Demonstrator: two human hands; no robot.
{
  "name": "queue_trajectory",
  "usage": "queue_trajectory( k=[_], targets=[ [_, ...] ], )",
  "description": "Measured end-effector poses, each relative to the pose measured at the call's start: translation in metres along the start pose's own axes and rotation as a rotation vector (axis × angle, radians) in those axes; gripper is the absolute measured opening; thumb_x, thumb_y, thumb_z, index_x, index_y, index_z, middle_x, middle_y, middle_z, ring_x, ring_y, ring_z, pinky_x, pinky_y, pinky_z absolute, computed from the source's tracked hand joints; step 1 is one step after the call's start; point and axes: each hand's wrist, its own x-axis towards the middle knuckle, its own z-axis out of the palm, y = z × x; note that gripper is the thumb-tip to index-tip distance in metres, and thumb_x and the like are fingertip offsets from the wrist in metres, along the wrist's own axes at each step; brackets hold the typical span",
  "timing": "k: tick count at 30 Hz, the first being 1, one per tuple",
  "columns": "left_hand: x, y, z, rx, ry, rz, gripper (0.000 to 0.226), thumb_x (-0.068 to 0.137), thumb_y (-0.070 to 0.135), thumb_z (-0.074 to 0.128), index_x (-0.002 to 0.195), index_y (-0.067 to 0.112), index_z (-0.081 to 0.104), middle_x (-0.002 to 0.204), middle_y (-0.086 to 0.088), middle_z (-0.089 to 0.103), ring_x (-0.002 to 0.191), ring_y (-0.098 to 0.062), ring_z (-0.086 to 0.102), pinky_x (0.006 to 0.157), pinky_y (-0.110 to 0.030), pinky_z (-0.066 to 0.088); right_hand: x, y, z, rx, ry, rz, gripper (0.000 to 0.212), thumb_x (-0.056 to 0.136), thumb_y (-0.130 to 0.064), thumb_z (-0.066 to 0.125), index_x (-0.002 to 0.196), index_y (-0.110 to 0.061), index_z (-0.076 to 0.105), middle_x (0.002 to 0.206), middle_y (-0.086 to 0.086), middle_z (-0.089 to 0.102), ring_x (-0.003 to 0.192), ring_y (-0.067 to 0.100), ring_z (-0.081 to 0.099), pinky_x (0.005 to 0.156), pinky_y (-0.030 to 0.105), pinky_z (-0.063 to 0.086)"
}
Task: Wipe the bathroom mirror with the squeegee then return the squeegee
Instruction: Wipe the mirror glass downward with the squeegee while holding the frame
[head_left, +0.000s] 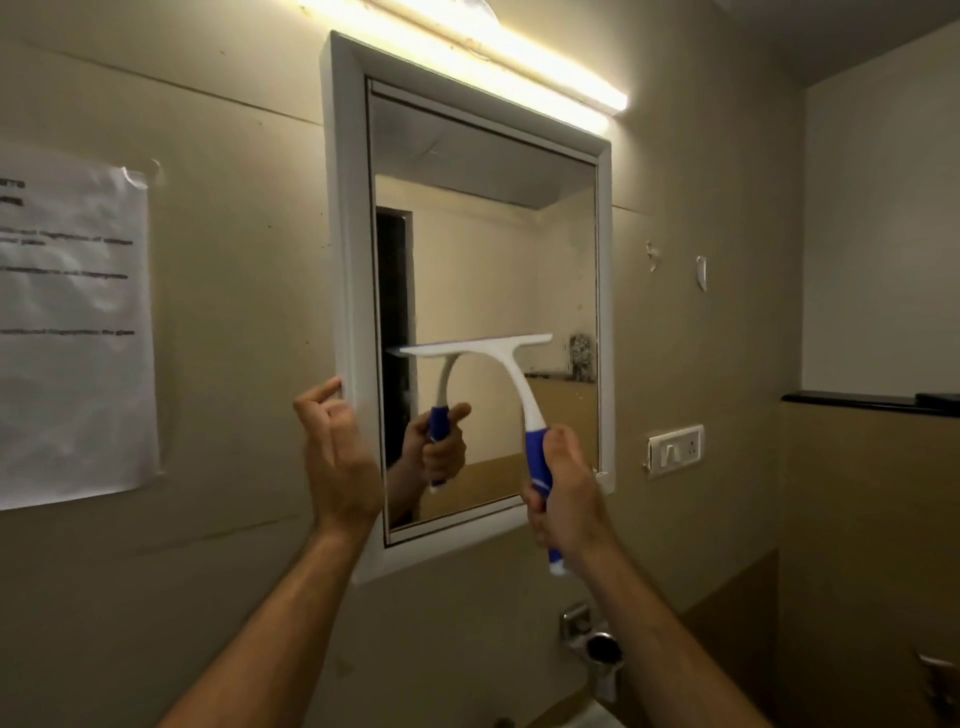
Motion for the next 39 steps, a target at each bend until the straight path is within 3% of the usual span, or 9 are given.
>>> queue_trajectory(
  k=[3, 7, 11, 16, 25, 28, 33, 36, 39],
  targets=[
    [0.034, 0.021, 0.016, 0.032, 0.059, -0.006, 0.028, 0.095, 0.044, 0.028, 0.108, 0.019, 0.034, 0.077, 0.006, 0.045, 0.057, 0.007, 0.045, 0.046, -0.013, 0.035, 0.019, -0.008, -0.008, 0.003, -0.016, 0.025, 0.032, 0.103, -0.046, 0.031, 0.097, -0.02, 0.048, 0.063, 0.001, 0.046, 0.04, 0.006, 0.039, 0.037, 0.019, 0.034],
    [0.074, 0.033, 0.027, 0.136, 0.036, 0.069, 0.047, 0.098, 0.052, 0.027, 0.129, 0.016, 0.031, 0.09, 0.008, 0.049, 0.07, 0.005, 0.051, 0.049, 0.001, 0.034, 0.001, 0.03, -0.019, -0.011, -0.04, 0.134, 0.04, 0.102, -0.049, 0.029, 0.095, -0.016, 0.052, 0.062, 0.001, 0.045, 0.041, 0.005, 0.04, 0.04, 0.02, 0.035],
    [0.079, 0.031, 0.029, 0.221, 0.064, 0.064, 0.048, 0.1, 0.047, 0.029, 0.13, 0.011, 0.039, 0.081, 0.014, 0.05, 0.065, 0.015, 0.05, 0.051, 0.004, 0.031, -0.019, 0.058, -0.028, 0.031, -0.042, 0.247, 0.04, 0.102, -0.046, 0.032, 0.117, -0.012, 0.048, 0.064, 0.003, 0.046, 0.041, 0.005, 0.041, 0.04, 0.021, 0.036],
    [0.076, 0.032, 0.029, 0.289, 0.059, 0.037, 0.051, 0.1, 0.047, 0.028, 0.127, 0.007, 0.045, 0.094, 0.001, 0.051, 0.07, 0.009, 0.04, 0.055, 0.003, 0.027, 0.011, 0.016, -0.029, 0.109, -0.117, 0.062, 0.02, 0.101, -0.029, 0.036, 0.111, -0.019, 0.049, 0.061, -0.001, 0.047, 0.045, 0.008, 0.039, 0.04, 0.023, 0.032],
    [0.078, 0.027, 0.029, 0.31, 0.106, 0.027, 0.053, 0.097, 0.054, 0.027, 0.119, 0.011, 0.049, 0.083, 0.007, 0.053, 0.068, 0.003, 0.044, 0.063, -0.017, 0.029, 0.011, 0.021, -0.039, 0.258, -0.168, 0.058, 0.018, 0.098, -0.043, 0.046, 0.108, -0.049, 0.059, 0.065, 0.003, 0.061, 0.049, 0.016, 0.052, 0.043, 0.027, 0.043],
    [0.077, 0.026, 0.029, 0.293, 0.1, 0.038, 0.053, 0.098, 0.053, 0.027, 0.118, 0.009, 0.049, 0.073, 0.015, 0.049, 0.062, 0.015, 0.046, 0.056, -0.013, 0.027, -0.011, 0.046, -0.043, 0.212, -0.145, 0.14, 0.035, 0.091, -0.052, 0.045, 0.125, -0.047, 0.05, 0.066, 0.003, 0.064, 0.051, 0.017, 0.056, 0.044, 0.029, 0.047],
    [0.078, 0.026, 0.03, 0.299, 0.106, 0.048, 0.052, 0.098, 0.053, 0.027, 0.118, 0.01, 0.05, 0.087, 0.004, 0.054, 0.07, 0.004, 0.042, 0.06, -0.016, 0.028, 0.005, 0.027, -0.041, 0.132, -0.08, 0.096, 0.047, 0.083, -0.059, 0.043, 0.13, -0.054, 0.044, 0.06, -0.003, 0.061, 0.048, 0.011, 0.054, 0.045, 0.029, 0.05],
    [0.077, 0.026, 0.029, 0.298, 0.097, 0.051, 0.051, 0.098, 0.051, 0.027, 0.116, 0.009, 0.05, 0.085, 0.004, 0.054, 0.069, 0.003, 0.043, 0.058, -0.016, 0.027, 0.027, 0.0, -0.036, 0.117, -0.084, 0.052, 0.024, 0.092, -0.058, 0.041, 0.111, -0.07, 0.048, 0.062, -0.005, 0.057, 0.045, 0.006, 0.05, 0.039, 0.025, 0.043],
    [0.077, 0.027, 0.03, 0.287, 0.101, 0.054, 0.049, 0.098, 0.048, 0.028, 0.115, 0.008, 0.05, 0.076, 0.007, 0.053, 0.064, 0.003, 0.045, 0.054, -0.016, 0.027, 0.036, -0.003, -0.036, 0.145, -0.106, 0.075, 0.027, 0.096, -0.056, 0.04, 0.117, -0.049, 0.055, 0.062, -0.004, 0.054, 0.043, 0.003, 0.046, 0.038, 0.021, 0.036]
  ],
)
